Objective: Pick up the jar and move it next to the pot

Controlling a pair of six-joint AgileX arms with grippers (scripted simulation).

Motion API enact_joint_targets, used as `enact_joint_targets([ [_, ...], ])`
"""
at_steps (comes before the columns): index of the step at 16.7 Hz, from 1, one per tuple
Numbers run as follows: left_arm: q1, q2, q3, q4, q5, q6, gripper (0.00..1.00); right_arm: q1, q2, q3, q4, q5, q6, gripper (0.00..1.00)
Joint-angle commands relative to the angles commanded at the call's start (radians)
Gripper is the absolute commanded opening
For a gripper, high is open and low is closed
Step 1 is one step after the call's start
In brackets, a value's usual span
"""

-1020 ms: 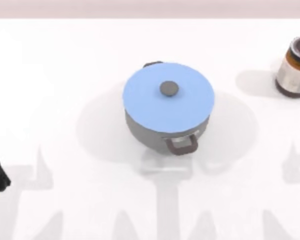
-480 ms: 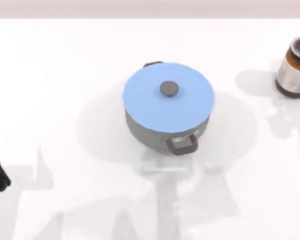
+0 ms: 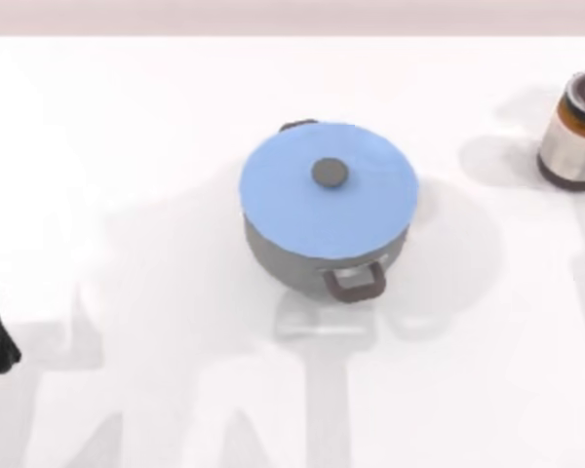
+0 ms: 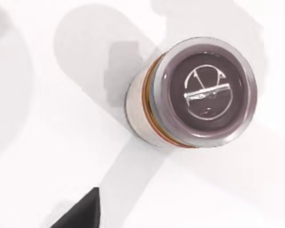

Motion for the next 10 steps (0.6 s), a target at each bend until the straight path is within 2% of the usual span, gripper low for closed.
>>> enact_joint_targets([
  [5,0.0,0.0,0.0,0.0,0.0,0.0,1.0,-0.008,0.424,0.437,-0.24,-0.026,-0.149,1.0],
  [10,0.0,0.0,0.0,0.0,0.0,0.0,1.0,-0.014,0.681,0.707,-0.384,-0.042,-0.24,1.0],
])
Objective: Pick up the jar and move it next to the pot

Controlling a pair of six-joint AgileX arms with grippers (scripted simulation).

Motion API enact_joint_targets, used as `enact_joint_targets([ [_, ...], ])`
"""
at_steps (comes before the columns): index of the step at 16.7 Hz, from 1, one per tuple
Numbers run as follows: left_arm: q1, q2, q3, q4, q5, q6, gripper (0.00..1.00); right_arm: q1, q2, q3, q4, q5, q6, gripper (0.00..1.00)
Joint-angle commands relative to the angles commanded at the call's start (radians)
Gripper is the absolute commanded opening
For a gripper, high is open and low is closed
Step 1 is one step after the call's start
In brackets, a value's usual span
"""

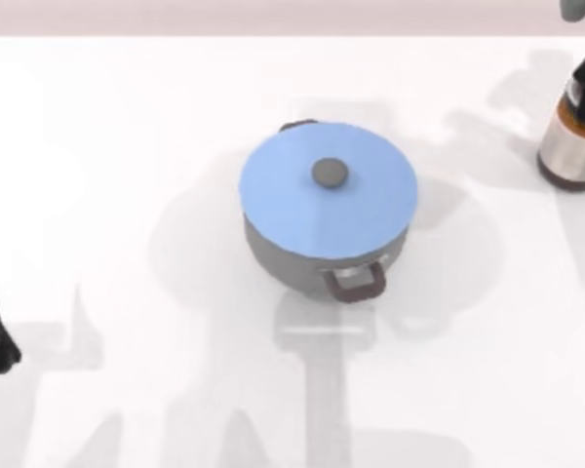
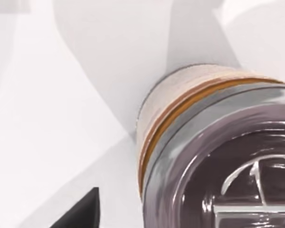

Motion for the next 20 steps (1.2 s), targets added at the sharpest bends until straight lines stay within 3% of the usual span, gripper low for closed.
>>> enact_joint_targets([
  [8,0.0,0.0,0.0,0.0,0.0,0.0,1.0,0.004,0.043,0.04,-0.019,-0.002,-0.013,1.0],
  [15,0.0,0.0,0.0,0.0,0.0,0.0,1.0,0.015,0.032,-0.161,0.174,-0.001,0.0,1.0],
  [19,0.0,0.0,0.0,0.0,0.0,0.0,1.0,0.015,0.032,-0.172,0.184,-0.001,0.001,1.0],
  [20,0.0,0.0,0.0,0.0,0.0,0.0,1.0,0.015,0.032,-0.172,0.184,-0.001,0.001,0.92],
])
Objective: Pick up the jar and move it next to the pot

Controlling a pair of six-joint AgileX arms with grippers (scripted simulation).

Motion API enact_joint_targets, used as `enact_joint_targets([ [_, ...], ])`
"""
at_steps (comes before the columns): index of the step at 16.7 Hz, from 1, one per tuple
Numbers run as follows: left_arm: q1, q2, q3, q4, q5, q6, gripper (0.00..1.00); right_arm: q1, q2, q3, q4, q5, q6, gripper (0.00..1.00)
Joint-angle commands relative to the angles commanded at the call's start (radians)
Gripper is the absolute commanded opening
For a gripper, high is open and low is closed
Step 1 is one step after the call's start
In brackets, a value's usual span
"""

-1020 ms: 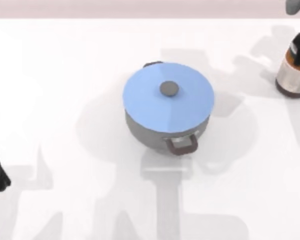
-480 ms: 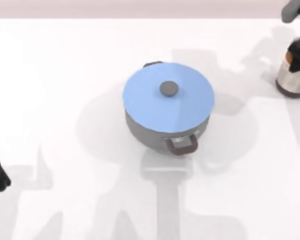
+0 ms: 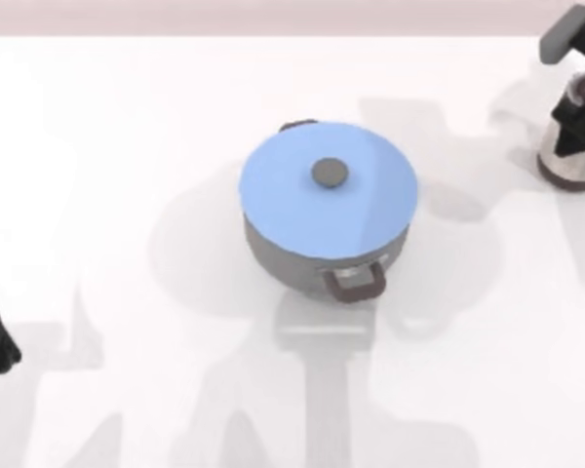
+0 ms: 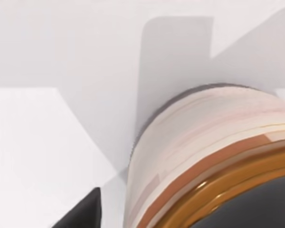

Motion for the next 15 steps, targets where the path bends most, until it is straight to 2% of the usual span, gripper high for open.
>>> enact_joint_targets([
  [12,0.0,0.0,0.0,0.0,0.0,0.0,1.0,0.0,0.0,0.0,0.0,0.0,0.0,0.02],
  [15,0.0,0.0,0.0,0.0,0.0,0.0,1.0,0.0,0.0,0.0,0.0,0.0,0.0,0.0],
])
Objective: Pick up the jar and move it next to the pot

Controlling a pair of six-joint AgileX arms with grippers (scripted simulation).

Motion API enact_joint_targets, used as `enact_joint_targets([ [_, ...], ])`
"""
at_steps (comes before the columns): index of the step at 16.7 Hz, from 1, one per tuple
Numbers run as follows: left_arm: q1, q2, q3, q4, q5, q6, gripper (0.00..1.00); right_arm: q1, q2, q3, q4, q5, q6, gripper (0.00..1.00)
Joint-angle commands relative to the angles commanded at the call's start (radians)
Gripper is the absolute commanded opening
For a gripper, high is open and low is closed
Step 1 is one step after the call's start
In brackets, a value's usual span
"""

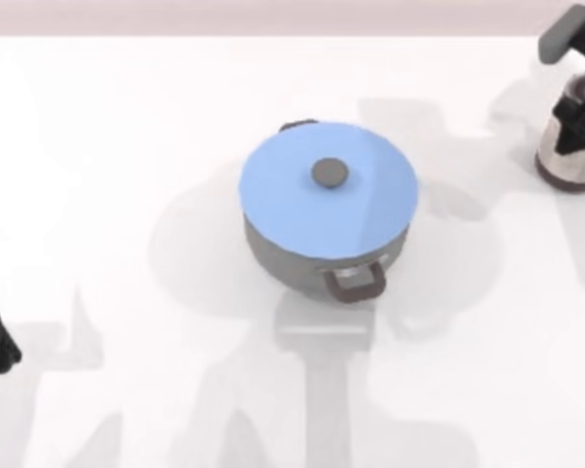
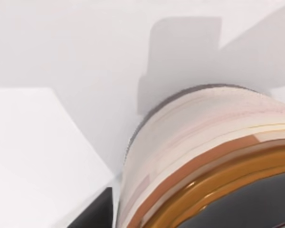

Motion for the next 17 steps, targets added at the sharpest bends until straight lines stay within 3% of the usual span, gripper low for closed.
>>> enact_joint_targets([
  [8,0.0,0.0,0.0,0.0,0.0,0.0,1.0,-0.003,-0.015,-0.015,-0.002,-0.001,0.002,0.0],
  [17,0.0,0.0,0.0,0.0,0.0,0.0,1.0,0.004,-0.446,-0.386,-0.052,-0.007,-0.004,0.0],
])
